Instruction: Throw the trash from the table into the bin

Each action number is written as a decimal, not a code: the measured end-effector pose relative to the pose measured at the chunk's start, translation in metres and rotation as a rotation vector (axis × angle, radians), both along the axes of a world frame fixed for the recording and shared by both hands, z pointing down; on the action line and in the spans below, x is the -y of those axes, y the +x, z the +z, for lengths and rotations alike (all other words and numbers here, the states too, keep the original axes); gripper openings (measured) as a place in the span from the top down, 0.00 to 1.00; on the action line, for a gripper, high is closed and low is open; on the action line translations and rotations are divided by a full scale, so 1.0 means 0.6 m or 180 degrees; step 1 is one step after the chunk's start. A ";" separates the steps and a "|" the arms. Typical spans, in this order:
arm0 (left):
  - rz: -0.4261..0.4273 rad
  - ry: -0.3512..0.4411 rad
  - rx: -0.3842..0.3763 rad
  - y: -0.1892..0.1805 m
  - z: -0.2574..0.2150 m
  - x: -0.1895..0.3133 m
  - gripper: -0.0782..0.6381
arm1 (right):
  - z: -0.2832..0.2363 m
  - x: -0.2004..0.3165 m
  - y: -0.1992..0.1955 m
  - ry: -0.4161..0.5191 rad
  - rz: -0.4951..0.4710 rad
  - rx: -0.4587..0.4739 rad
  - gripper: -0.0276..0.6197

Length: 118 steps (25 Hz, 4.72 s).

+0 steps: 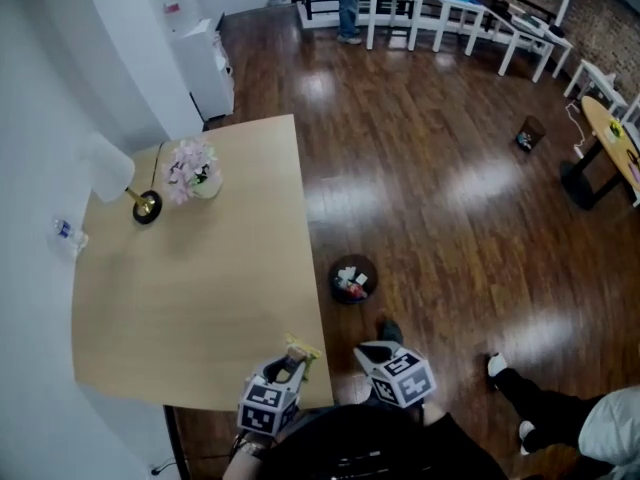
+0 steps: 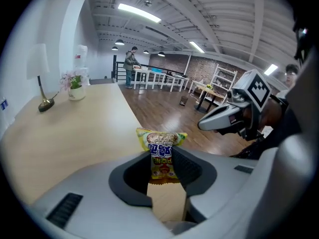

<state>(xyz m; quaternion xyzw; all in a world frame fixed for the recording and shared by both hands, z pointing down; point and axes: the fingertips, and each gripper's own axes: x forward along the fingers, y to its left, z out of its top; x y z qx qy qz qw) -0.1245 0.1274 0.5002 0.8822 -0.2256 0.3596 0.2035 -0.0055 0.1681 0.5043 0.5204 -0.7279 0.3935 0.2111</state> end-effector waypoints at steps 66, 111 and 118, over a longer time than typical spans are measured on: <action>-0.0419 -0.0519 0.0203 0.437 0.173 0.145 0.88 | 0.193 0.164 0.406 -0.0521 -0.0096 0.0283 0.95; -0.0623 -0.0090 0.0158 -0.258 -0.039 0.063 0.88 | -0.047 0.084 -0.187 0.0300 -0.0300 0.0276 0.95; -0.0143 -0.0075 -0.0018 -0.325 -0.021 0.109 0.88 | -0.050 0.117 -0.298 0.0281 0.0069 0.0063 0.95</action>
